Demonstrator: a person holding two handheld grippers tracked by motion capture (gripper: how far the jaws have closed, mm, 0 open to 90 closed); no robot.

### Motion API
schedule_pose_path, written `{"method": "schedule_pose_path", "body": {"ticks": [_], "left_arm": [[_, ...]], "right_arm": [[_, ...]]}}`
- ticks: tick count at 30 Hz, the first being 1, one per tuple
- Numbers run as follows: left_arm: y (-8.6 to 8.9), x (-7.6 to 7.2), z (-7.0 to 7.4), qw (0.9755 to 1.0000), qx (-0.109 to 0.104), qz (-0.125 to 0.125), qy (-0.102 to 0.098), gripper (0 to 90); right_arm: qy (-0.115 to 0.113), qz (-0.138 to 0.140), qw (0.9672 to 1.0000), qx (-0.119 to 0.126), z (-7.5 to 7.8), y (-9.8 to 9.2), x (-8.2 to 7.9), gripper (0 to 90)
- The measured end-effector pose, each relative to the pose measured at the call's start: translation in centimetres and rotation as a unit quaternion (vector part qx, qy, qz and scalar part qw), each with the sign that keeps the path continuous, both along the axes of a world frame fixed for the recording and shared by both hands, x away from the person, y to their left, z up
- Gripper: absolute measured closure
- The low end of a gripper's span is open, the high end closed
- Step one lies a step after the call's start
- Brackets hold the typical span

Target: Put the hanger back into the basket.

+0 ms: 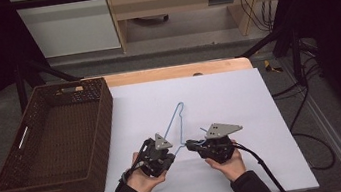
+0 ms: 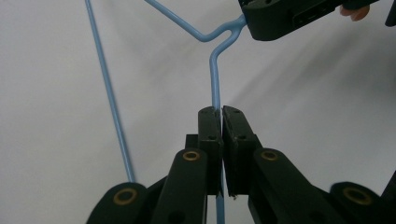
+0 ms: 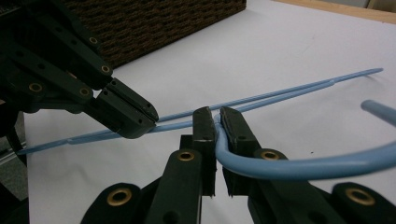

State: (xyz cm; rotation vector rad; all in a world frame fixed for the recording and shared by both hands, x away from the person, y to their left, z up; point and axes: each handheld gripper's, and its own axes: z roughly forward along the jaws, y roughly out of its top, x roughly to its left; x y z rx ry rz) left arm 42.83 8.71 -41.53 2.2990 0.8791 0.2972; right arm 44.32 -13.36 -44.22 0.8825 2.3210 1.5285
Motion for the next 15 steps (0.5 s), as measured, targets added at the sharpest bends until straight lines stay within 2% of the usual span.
{"method": "schedule_pose_path", "body": {"ticks": [1, 2, 5, 7, 10, 12, 15], "left_arm": [[0.0, -0.1, 0.2, 1.0000, 0.000, -0.001, -0.008, 85.6], [-0.1, -0.1, 0.5, 0.9999, 0.008, -0.002, -0.009, 74.2], [-0.2, -0.2, 0.7, 0.9997, 0.017, -0.007, -0.013, 66.8], [-0.3, -0.1, 0.5, 0.9995, 0.028, -0.010, -0.008, 64.0], [-0.5, 0.2, -0.2, 0.9984, 0.054, -0.014, -0.001, 63.6], [-0.7, 0.3, -0.6, 0.9980, 0.062, -0.016, 0.006, 63.2], [-1.1, 0.4, -1.0, 0.9973, 0.070, -0.021, 0.006, 64.2]], "right_arm": [[0.000, 0.000, 1.0000, 0.000, 0.0, 0.0, 0.0, 85.4], [0.000, -0.001, 1.0000, 0.001, 0.0, 0.0, 0.0, 85.5], [0.001, -0.001, 1.0000, 0.002, 0.0, 0.1, 0.0, 85.5], [0.001, -0.002, 1.0000, 0.002, 0.0, 0.1, 0.0, 85.5], [0.001, -0.001, 1.0000, 0.002, 0.0, 0.1, -0.1, 85.4], [0.002, -0.001, 1.0000, 0.002, 0.0, 0.1, -0.1, 85.4], [0.002, -0.001, 1.0000, 0.001, 0.0, 0.1, -0.1, 85.5]]}}
